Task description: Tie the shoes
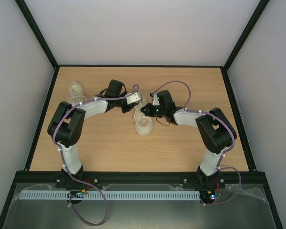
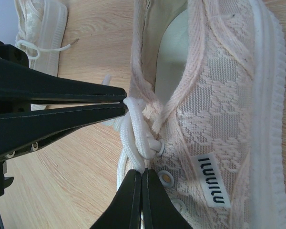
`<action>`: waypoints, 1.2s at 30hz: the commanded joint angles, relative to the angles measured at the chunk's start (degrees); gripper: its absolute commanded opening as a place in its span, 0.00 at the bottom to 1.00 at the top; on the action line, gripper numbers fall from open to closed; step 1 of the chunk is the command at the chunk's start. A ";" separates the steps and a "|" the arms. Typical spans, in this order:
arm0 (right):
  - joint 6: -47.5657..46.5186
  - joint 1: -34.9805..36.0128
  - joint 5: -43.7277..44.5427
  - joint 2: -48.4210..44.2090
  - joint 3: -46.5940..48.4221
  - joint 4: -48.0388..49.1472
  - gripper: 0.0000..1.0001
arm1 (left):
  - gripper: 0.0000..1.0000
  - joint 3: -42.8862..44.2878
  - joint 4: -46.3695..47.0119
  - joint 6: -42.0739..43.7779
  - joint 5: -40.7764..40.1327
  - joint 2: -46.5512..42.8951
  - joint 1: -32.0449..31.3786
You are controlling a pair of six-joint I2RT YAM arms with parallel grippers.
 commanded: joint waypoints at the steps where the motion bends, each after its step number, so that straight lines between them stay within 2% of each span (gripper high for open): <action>1: -0.98 0.13 -0.43 -1.40 -1.10 -0.59 0.01 | 0.03 0.40 0.70 2.02 2.80 0.01 -0.36; 12: 0.53 0.13 -1.37 -0.32 -0.54 -0.12 0.01 | 0.03 -2.29 -0.53 1.72 6.89 -5.33 -0.44; 28: 1.40 1.01 -2.69 2.80 3.61 -3.13 0.01 | 0.02 -3.54 2.49 2.28 4.10 -5.93 -0.65; 36: 2.30 0.75 0.31 2.17 4.78 -2.94 0.01 | 0.03 -6.55 0.92 8.08 5.15 -7.30 -0.54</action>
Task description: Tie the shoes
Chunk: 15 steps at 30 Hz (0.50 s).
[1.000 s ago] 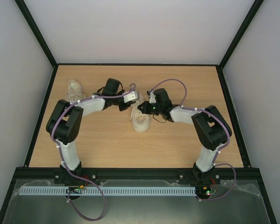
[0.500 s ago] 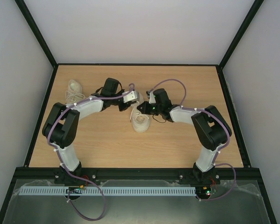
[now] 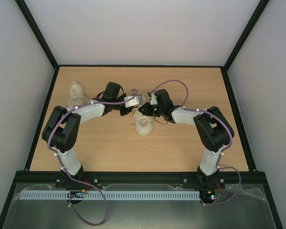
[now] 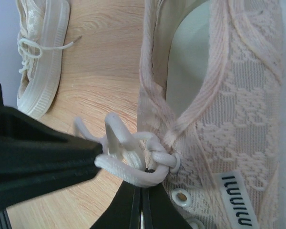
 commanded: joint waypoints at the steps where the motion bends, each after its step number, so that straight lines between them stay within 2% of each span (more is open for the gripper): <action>1: 2.36 -0.04 1.63 0.10 2.22 -1.34 0.01 | 0.02 -2.12 -0.32 4.49 1.93 -2.21 -0.17; 10: 2.96 -0.08 0.09 -0.01 1.07 -1.12 0.01 | 0.02 -3.17 3.04 5.47 1.64 -0.54 -0.83; 15: -0.09 -0.08 0.08 -2.46 0.82 -5.66 0.17 | 0.03 -4.67 4.70 7.43 1.09 0.58 -0.99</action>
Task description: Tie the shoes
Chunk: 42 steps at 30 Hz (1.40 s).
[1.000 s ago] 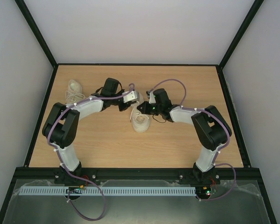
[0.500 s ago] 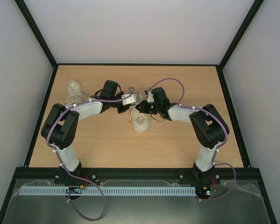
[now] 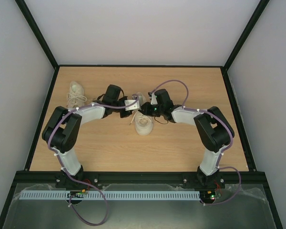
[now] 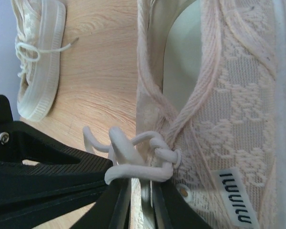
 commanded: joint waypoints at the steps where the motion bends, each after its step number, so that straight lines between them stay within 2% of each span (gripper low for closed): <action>1: -3.22 -0.13 -0.29 -3.10 0.06 -5.61 0.19 | 0.02 -1.86 2.75 2.76 1.12 1.11 -0.34; 10: -6.80 -3.08 -4.24 -9.16 0.54 -11.50 0.25 | 0.02 -2.29 4.20 4.14 1.45 1.69 -0.41; 13: -10.63 -4.70 -5.14 -9.83 2.90 -14.82 0.27 | 0.03 -3.11 5.09 4.43 1.61 1.52 -0.41; 23: -26.39 -6.41 -12.30 4.59 21.67 -31.09 0.32 | 0.03 -4.51 6.59 6.09 1.51 0.84 -0.66; 26: -28.14 -5.98 -12.91 6.17 23.60 -33.25 0.30 | 0.03 -4.01 7.38 4.61 1.58 0.82 -0.67; 29: -26.52 -5.97 -11.88 2.86 18.80 -29.83 0.28 | 0.03 -2.88 7.39 2.32 1.87 1.06 -0.65; 36: -23.24 -5.25 -9.49 -6.84 2.84 -16.61 0.32 | 0.02 -2.95 7.59 0.28 2.04 1.30 -0.63; 42: -22.23 -1.68 -2.04 -7.56 -1.48 -11.99 0.32 | 0.02 -2.45 7.58 -0.03 1.48 1.21 -0.68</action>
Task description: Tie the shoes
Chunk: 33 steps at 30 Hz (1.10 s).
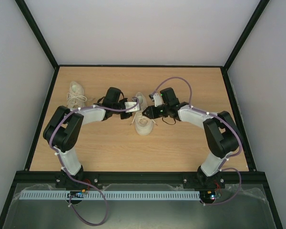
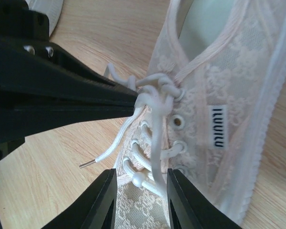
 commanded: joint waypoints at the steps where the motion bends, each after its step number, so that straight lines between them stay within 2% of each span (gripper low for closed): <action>1: 1.41 2.69 5.52 -0.90 -2.56 5.32 0.31 | 0.02 1.10 0.84 -0.49 1.75 0.35 -0.30; 5: 1.68 3.95 7.47 -0.30 -3.12 6.05 0.30 | 0.03 1.08 0.77 -0.40 1.91 0.36 -0.30; 10: 2.43 4.31 11.18 0.26 -3.18 6.60 0.19 | 0.02 1.27 0.95 -0.41 1.83 0.36 -0.30; 13: 2.20 4.31 14.57 0.14 -2.96 6.68 0.19 | 0.02 1.32 0.79 -0.43 1.83 0.28 -0.30; 33: 1.72 5.54 11.79 1.90 -2.37 7.68 0.22 | 0.03 1.51 1.15 -0.23 1.91 0.53 -0.30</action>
